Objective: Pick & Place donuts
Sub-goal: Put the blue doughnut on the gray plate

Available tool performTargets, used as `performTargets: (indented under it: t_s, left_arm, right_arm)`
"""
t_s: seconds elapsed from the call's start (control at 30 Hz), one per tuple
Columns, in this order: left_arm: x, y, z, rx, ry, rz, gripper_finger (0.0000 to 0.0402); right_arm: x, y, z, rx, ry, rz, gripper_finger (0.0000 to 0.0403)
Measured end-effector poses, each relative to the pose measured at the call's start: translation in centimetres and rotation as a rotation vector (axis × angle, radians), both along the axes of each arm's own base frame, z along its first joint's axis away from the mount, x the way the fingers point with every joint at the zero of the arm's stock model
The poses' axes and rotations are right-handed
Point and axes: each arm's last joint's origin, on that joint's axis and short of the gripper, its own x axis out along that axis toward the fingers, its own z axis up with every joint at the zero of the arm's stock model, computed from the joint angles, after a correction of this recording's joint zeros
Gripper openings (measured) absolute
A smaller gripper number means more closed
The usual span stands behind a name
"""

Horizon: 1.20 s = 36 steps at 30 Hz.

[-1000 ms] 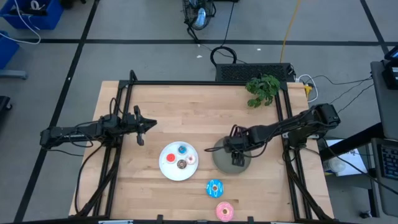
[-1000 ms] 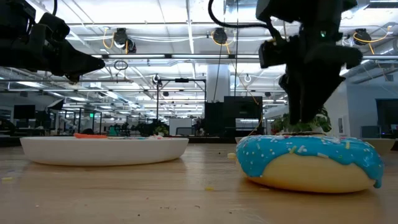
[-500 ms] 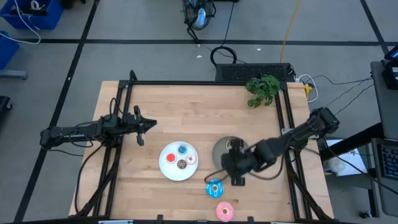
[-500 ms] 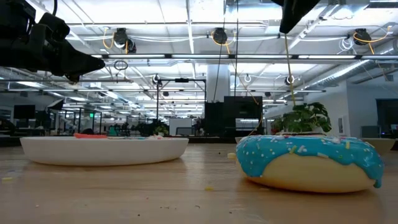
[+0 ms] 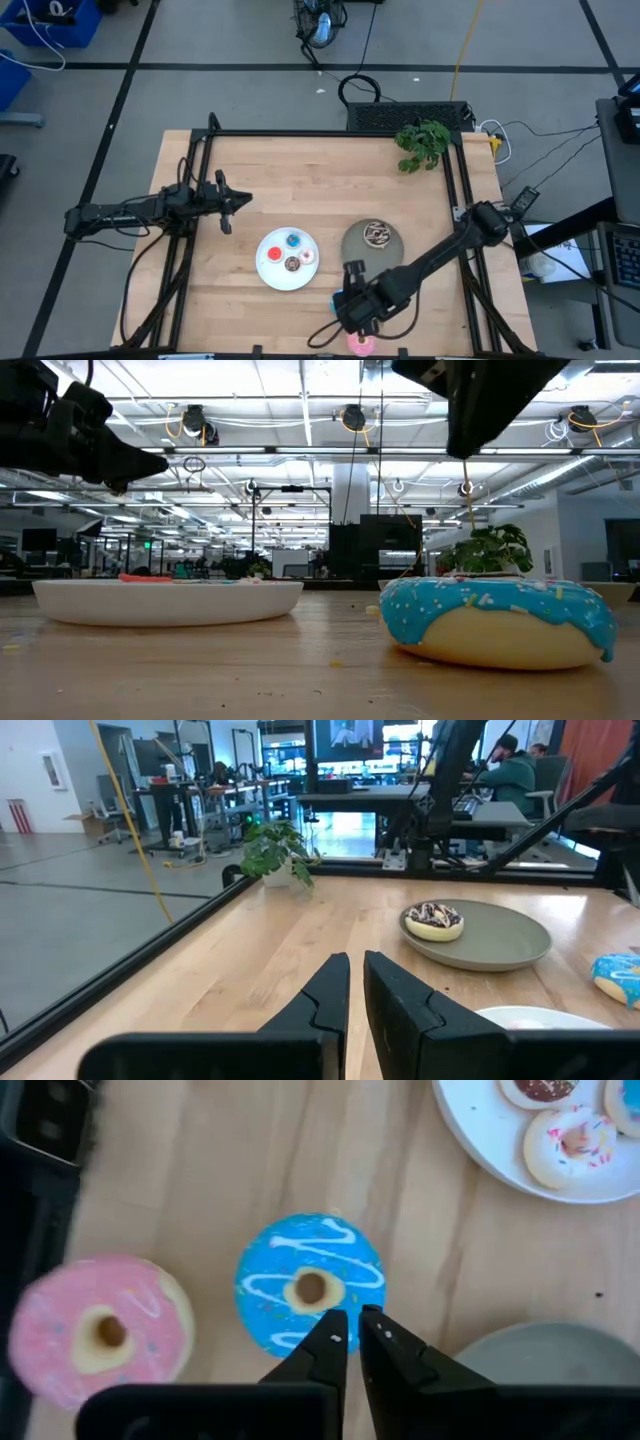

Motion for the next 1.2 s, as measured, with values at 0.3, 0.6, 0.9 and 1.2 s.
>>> performTargets:
  t_s: [0.3, 0.6, 0.9, 1.2]
  left_arm:
    - [0.0, 0.1, -0.2, 0.0, 0.016, 0.033, 0.0042]
    - [0.0, 0.1, -0.1, 0.0, 0.013, 0.033, 0.0042]
    - [0.0, 0.1, -0.1, 0.028, 0.015, 0.033, 0.0042]
    - [0.0, 0.1, -0.1, 0.023, 0.014, 0.033, 0.0042]
  right_arm:
    - [0.2, 0.2, 0.3, 0.01, -0.029, 0.034, 0.0003]
    - [0.1, 0.1, 0.7, 0.026, -0.043, 0.024, 0.0001]
    - [0.5, 0.2, 0.8, 0.046, -0.093, -0.052, 0.0017]
    - [0.7, -0.1, 0.8, 0.07, -0.072, -0.019, 0.0122]
